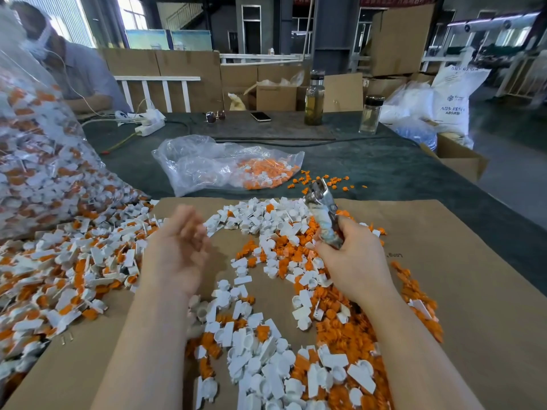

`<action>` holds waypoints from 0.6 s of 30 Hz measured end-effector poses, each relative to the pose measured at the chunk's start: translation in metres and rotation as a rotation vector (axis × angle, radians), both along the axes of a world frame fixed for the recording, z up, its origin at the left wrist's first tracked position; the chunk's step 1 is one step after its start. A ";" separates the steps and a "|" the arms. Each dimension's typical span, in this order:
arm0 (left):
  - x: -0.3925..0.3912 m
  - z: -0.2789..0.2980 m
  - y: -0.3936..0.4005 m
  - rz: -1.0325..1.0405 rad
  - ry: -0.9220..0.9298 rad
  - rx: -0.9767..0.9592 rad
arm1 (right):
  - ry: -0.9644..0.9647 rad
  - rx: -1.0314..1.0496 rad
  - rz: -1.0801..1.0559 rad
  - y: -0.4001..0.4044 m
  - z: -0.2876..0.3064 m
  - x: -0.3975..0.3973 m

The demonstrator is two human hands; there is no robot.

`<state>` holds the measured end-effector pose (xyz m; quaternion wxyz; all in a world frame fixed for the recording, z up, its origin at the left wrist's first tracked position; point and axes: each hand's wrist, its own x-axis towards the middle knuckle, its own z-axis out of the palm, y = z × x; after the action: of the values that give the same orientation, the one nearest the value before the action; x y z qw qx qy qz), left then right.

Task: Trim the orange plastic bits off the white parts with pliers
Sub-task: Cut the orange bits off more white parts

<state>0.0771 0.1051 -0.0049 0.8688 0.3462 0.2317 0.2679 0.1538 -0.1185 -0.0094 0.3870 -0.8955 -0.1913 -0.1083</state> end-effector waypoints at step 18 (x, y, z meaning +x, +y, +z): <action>0.021 -0.020 -0.079 -0.493 0.471 1.903 | -0.047 -0.034 -0.007 0.001 0.000 -0.002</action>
<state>0.0982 0.0259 -0.0245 0.1950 0.9776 0.0095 0.0793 0.1521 -0.1172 -0.0096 0.3668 -0.8998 -0.1990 -0.1275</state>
